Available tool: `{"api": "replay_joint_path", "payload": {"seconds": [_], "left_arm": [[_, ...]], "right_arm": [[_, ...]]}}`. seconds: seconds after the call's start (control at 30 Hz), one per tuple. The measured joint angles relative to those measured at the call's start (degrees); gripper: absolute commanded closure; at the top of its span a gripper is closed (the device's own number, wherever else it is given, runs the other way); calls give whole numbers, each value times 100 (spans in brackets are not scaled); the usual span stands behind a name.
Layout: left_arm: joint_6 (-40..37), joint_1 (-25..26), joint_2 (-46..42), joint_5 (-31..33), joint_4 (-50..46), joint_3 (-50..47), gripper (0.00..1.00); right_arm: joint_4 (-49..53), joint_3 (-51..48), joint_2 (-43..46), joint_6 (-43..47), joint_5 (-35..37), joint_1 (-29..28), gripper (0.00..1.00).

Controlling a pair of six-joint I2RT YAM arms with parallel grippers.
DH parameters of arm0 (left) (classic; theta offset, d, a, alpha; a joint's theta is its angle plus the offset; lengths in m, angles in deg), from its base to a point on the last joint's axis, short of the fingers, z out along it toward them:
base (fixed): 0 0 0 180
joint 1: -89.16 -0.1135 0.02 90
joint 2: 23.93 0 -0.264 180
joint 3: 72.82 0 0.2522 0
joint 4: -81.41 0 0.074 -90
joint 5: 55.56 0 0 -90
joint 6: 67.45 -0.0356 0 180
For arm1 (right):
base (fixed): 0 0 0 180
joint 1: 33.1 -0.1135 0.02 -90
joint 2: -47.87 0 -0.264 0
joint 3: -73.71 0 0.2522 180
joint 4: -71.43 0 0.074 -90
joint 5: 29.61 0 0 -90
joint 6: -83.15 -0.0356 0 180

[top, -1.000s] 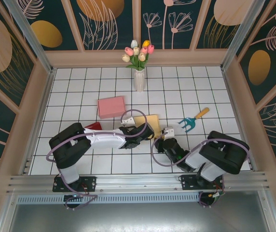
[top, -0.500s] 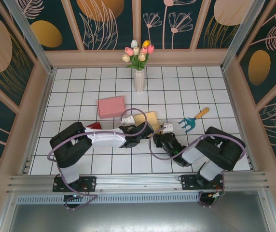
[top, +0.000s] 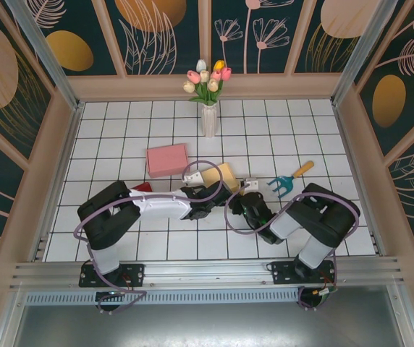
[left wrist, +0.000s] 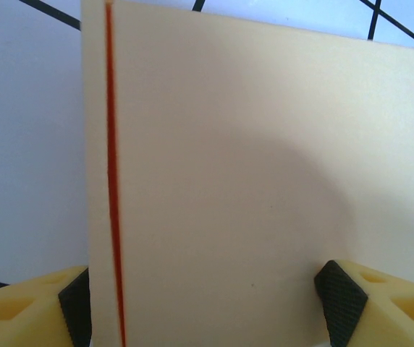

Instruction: Fold the paper box

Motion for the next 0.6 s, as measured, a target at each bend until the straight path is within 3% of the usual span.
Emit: {"api": "replay_joint_path", "payload": {"seconds": [0.37,0.6], "left_arm": [[-236,13,-269,-566,-81,-111,18],[-721,234,-527,-1449,11,-442,16]], "right_arm": [[85,-9,140,-120,-590,280,67],[188,-2,245,-227,-1075,428,68]]}}
